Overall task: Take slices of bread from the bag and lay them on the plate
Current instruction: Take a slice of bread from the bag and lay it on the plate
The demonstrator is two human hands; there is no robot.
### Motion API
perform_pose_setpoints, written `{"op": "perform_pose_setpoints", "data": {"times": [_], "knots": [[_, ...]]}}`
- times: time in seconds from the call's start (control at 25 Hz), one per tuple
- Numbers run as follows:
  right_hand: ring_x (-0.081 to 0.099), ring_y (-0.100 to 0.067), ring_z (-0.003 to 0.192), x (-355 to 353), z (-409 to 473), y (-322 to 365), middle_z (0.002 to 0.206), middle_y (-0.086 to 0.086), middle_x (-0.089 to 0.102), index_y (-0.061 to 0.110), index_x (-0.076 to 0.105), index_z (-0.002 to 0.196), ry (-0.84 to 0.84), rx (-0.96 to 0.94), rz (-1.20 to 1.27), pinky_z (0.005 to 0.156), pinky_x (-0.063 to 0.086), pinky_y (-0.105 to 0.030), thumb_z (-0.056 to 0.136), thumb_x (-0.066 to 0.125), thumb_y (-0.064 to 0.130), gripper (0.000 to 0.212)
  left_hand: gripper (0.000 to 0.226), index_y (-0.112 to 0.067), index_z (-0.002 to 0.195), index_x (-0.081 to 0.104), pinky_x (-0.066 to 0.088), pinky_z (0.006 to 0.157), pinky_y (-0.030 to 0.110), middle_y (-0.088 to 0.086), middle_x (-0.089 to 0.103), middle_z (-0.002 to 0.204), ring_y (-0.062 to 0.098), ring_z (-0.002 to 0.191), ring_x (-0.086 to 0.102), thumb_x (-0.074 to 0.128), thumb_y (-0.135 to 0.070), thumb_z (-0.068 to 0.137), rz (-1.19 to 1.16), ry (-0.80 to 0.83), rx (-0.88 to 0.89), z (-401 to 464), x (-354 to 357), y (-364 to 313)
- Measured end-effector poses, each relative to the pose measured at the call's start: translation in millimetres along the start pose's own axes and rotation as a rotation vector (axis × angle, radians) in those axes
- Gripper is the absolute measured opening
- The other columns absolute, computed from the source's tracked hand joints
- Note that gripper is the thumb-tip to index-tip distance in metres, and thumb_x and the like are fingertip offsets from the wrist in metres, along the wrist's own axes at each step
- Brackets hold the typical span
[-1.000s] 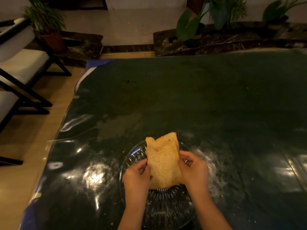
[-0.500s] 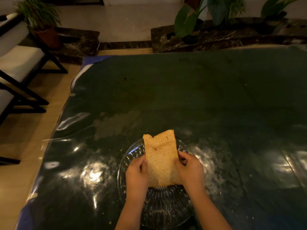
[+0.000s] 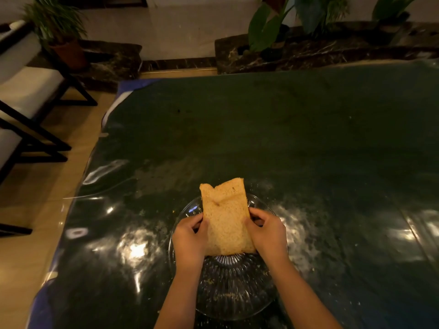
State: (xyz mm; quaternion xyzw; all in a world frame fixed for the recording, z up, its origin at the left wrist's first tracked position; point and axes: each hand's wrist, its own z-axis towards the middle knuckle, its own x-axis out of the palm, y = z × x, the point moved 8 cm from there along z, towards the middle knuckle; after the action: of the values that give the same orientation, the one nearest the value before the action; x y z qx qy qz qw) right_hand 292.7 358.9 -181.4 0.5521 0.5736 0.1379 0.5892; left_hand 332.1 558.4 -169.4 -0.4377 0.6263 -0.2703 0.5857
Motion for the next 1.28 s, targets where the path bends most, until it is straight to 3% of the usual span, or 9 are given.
{"op": "perform_pose_setpoints", "data": {"times": [0.08, 0.2, 0.4, 0.48, 0.64, 0.76, 0.84, 1.0, 1.28], "knots": [[0.058, -0.008, 0.08, -2, -3, 3, 0.106, 0.0, 0.067, 0.019, 0.064, 0.113, -0.014, -0.025, 0.003, 0.067, 0.045, -0.02, 0.079, 0.066, 0.018, 0.033, 0.022, -0.01, 0.103, 0.07, 0.051, 0.07, 0.029, -0.001, 0.064, 0.091, 0.009, 0.076, 0.06, 0.065, -0.009, 0.082, 0.005, -0.02, -0.003, -4, -4, 1], [0.058, -0.008, 0.079, -5, -4, 5, 0.107, 0.001, 0.065, 0.019, 0.065, 0.112, -0.037, -0.056, -0.023, 0.064, 0.043, -0.015, 0.079, 0.066, 0.017, 0.033, 0.024, -0.01, 0.107, 0.068, 0.051, 0.071, 0.029, 0.0, 0.064, 0.094, 0.01, 0.074, 0.06, 0.064, -0.011, 0.083, 0.027, -0.013, -0.037, -8, -4, 4], [0.063, -0.015, 0.087, -2, -2, -1, 0.106, -0.002, 0.07, 0.02, 0.066, 0.11, -0.017, -0.047, -0.028, 0.075, 0.051, -0.03, 0.081, 0.062, 0.017, 0.03, 0.027, -0.006, 0.109, 0.066, 0.055, 0.079, 0.042, 0.009, 0.071, 0.102, 0.022, 0.081, 0.066, 0.065, -0.011, 0.083, 0.0, -0.01, -0.097, -8, 1, 6], [0.062, -0.014, 0.086, -1, 1, 0, 0.105, -0.001, 0.07, 0.019, 0.067, 0.108, -0.003, -0.041, -0.014, 0.074, 0.05, -0.029, 0.081, 0.063, 0.017, 0.028, 0.028, -0.006, 0.109, 0.066, 0.055, 0.077, 0.038, 0.009, 0.071, 0.103, 0.019, 0.08, 0.065, 0.066, -0.011, 0.082, 0.001, -0.009, -0.107, -6, 0, 6], [0.062, -0.012, 0.085, -11, 1, 0, 0.104, -0.001, 0.071, 0.018, 0.068, 0.104, 0.047, -0.023, 0.004, 0.074, 0.045, -0.025, 0.078, 0.067, 0.019, 0.026, 0.029, -0.007, 0.108, 0.067, 0.039, 0.063, 0.01, 0.008, 0.071, 0.106, 0.005, 0.075, 0.057, 0.067, -0.013, 0.08, 0.053, -0.002, -0.108, -8, -9, -1], [0.062, -0.014, 0.093, -39, -10, 3, 0.102, 0.001, 0.069, 0.019, 0.065, 0.109, 0.065, -0.001, 0.052, 0.079, 0.045, -0.027, 0.075, 0.07, 0.024, 0.034, 0.035, -0.009, 0.114, 0.063, 0.043, 0.073, 0.019, 0.008, 0.069, 0.108, 0.009, 0.084, 0.058, 0.068, -0.016, 0.08, 0.066, 0.023, -0.062, -24, -19, -28], [0.064, -0.014, 0.09, -67, -21, 12, 0.093, 0.001, 0.07, 0.018, 0.065, 0.108, 0.069, -0.032, 0.1, 0.076, 0.044, -0.023, 0.074, 0.071, 0.022, 0.034, 0.036, -0.011, 0.116, 0.062, 0.045, 0.074, 0.023, 0.008, 0.068, 0.106, 0.012, 0.085, 0.059, 0.067, -0.016, 0.08, 0.074, 0.1, 0.011, -44, -16, -58], [0.06, 0.004, 0.071, -152, -55, 29, 0.083, 0.007, 0.066, 0.02, 0.066, 0.105, 0.076, -0.149, 0.166, 0.062, 0.041, -0.007, 0.075, 0.071, 0.021, 0.03, 0.031, -0.016, 0.112, 0.063, 0.041, 0.063, 0.007, -0.003, 0.066, 0.092, 0.012, 0.083, 0.062, 0.067, -0.015, 0.081, 0.127, 0.193, 0.23, -111, -3, -130], [0.061, 0.008, 0.066, -371, -139, -12, 0.074, 0.01, 0.067, 0.018, 0.069, 0.097, -0.027, -0.364, 0.199, 0.063, 0.047, -0.005, 0.076, 0.071, 0.015, 0.021, 0.033, -0.017, 0.116, 0.061, 0.045, 0.08, 0.017, -0.003, 0.067, 0.096, 0.006, 0.088, 0.061, 0.064, -0.018, 0.083, 0.108, 0.224, 0.451, -291, 83, -250]]}}
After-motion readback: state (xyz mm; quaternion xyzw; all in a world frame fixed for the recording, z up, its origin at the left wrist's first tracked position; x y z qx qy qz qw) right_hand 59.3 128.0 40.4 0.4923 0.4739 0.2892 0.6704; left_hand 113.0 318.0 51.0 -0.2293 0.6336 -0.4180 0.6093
